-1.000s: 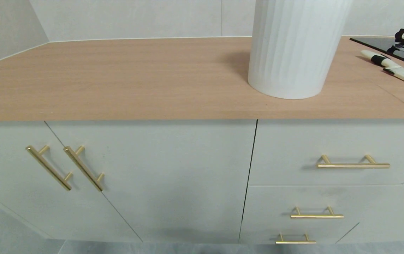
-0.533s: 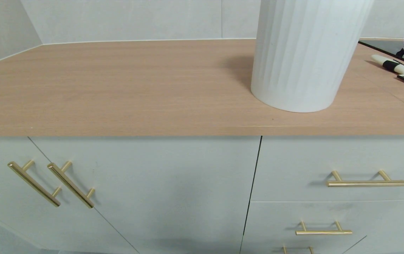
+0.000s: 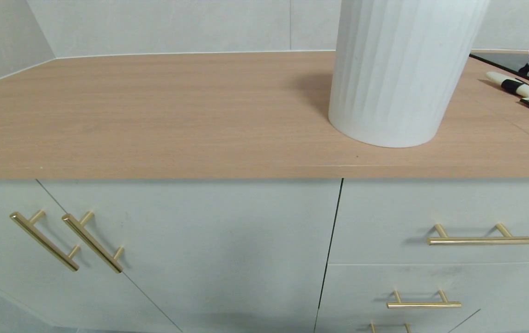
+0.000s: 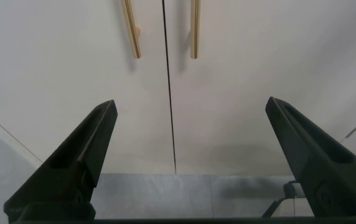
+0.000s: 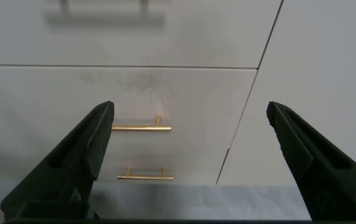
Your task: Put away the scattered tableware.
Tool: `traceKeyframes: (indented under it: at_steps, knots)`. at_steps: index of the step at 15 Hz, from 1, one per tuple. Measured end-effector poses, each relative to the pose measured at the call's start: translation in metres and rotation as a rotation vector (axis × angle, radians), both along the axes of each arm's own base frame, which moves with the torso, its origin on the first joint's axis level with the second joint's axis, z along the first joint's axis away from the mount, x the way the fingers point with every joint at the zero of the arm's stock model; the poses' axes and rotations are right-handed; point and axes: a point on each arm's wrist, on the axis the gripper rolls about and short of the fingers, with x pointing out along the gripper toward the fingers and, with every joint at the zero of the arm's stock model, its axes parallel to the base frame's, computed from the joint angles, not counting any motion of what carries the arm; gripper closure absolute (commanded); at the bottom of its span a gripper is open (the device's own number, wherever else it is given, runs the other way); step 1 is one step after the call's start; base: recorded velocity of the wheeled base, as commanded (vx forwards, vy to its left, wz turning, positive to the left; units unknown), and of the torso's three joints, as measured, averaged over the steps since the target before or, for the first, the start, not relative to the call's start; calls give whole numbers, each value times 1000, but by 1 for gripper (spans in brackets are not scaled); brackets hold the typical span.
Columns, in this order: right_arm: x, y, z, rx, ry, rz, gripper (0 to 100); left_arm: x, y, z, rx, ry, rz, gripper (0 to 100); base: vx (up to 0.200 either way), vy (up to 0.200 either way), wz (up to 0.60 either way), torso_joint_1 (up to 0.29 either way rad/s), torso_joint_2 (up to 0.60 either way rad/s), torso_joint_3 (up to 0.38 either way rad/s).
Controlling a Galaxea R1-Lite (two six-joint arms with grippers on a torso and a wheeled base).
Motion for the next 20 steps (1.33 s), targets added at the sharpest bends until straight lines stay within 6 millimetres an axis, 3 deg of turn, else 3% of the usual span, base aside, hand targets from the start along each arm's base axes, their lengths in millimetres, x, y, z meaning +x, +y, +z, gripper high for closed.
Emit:
traceKeyframes:
  at_steps: [9, 12, 20]
  knots:
    - [0, 0, 0, -1, 0, 0, 0, 0, 0, 0, 0, 0, 0, 0, 0, 0, 0, 0, 0, 0]
    - [0, 0, 0, -2, 0, 2, 0, 0, 0, 0, 0, 0, 0, 0, 0, 0, -600, 1, 1, 5]
    - [0, 0, 0, -1, 0, 2, 0, 0, 0, 0, -1, 0, 1, 0, 0, 0, 0, 0, 0, 0]
